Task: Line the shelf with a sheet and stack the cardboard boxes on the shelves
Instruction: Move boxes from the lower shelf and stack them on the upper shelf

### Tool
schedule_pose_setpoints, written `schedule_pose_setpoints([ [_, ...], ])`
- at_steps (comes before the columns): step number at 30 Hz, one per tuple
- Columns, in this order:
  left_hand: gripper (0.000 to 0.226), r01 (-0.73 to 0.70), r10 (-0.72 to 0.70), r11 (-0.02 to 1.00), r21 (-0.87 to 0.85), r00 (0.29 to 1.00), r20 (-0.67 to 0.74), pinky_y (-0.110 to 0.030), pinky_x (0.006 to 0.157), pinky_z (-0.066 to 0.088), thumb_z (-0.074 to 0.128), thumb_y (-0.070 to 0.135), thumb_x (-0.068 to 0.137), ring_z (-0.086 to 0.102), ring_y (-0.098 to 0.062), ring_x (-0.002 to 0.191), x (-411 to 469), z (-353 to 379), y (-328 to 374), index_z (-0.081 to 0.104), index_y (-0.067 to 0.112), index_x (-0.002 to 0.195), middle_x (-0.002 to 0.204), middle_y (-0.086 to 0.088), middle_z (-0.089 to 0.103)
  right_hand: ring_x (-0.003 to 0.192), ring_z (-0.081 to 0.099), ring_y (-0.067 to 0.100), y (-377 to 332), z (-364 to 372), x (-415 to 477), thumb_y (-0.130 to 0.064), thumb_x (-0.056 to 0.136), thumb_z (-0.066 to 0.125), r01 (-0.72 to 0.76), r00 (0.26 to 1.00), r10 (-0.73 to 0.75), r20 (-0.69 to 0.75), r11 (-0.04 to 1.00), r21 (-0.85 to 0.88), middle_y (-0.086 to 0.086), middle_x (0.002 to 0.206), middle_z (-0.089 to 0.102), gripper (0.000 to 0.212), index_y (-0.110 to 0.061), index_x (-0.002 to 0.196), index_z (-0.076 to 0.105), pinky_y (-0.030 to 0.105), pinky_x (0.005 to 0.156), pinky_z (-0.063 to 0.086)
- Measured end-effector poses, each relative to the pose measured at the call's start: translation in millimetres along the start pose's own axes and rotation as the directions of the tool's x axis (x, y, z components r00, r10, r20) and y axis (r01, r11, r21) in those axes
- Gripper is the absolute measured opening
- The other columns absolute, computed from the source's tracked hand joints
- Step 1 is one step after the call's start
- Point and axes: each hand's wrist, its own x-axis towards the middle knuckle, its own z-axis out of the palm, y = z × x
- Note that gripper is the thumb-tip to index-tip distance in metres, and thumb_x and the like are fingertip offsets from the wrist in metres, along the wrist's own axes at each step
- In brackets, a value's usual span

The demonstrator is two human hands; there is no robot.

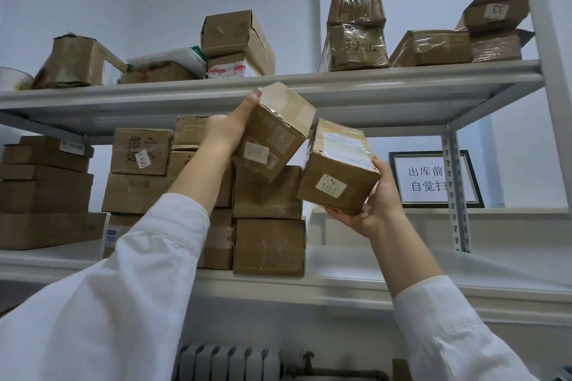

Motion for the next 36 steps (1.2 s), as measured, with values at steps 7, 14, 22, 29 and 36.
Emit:
schedule_pose_setpoints([
  [7,0.07,-0.165,0.214,0.925,0.341,0.971,-0.11,-0.029,0.057,0.038,0.047,0.086,0.063,0.056,-0.02,0.068,16.1,11.2,5.2,0.045,0.017,0.055,0.064,-0.001,0.055,0.093,0.062,0.032,3.6,2.0,1.2,-0.058,0.084,0.051,-0.004,1.0,0.004,0.005,1.0,0.008,0.012,0.095,0.065,0.037,-0.023,0.088,0.062,0.047,0.077,0.052],
  [14,0.081,-0.169,0.316,0.846,0.505,0.923,-0.22,-0.036,0.09,0.038,0.051,0.083,0.064,0.045,-0.029,0.117,9.6,30.4,14.9,0.059,0.018,0.113,0.127,-0.01,0.049,0.09,0.061,0.032,-1.4,0.4,3.7,-0.057,0.085,0.052,0.001,1.0,-0.001,-0.001,1.0,0.028,0.013,0.096,0.064,0.037,-0.022,0.088,0.061,0.05,0.085,0.051],
  [22,0.085,-0.23,0.382,0.791,0.567,0.91,-0.163,-0.036,0.093,0.039,0.055,0.08,0.064,0.035,-0.03,0.124,14.2,41.6,12.3,0.051,0.017,0.12,0.136,-0.012,0.036,0.088,0.063,0.03,-7.9,4.9,4.5,-0.057,0.084,0.054,0.008,1.0,-0.009,0.02,0.999,0.032,0.011,0.093,0.065,0.037,-0.022,0.089,0.062,0.047,0.077,0.052],
  [29,0.108,-0.292,0.359,0.745,0.6,0.933,0.009,-0.049,0.112,0.025,0.067,0.071,0.063,0.003,-0.037,0.144,15.5,41.5,7.7,0.017,0.027,0.147,0.156,-0.01,-0.013,0.104,0.06,0.036,-12.0,7.5,8.3,-0.058,0.078,0.06,-0.039,0.998,0.037,0.047,0.999,0.031,0.017,0.113,0.062,0.052,-0.015,0.108,0.059,0.048,0.084,0.053],
  [36,0.084,-0.413,0.551,0.659,0.628,0.834,-0.03,-0.038,0.103,0.035,0.061,0.073,0.066,0.034,-0.027,0.122,23.8,43.3,-1.7,0.037,0.015,0.123,0.133,-0.01,0.032,0.104,0.059,0.038,-25.4,9.8,6.6,-0.05,0.078,0.062,-0.079,0.991,0.072,0.111,0.995,0.067,0.02,0.113,0.06,0.055,-0.009,0.115,0.055,0.048,0.085,0.052],
])
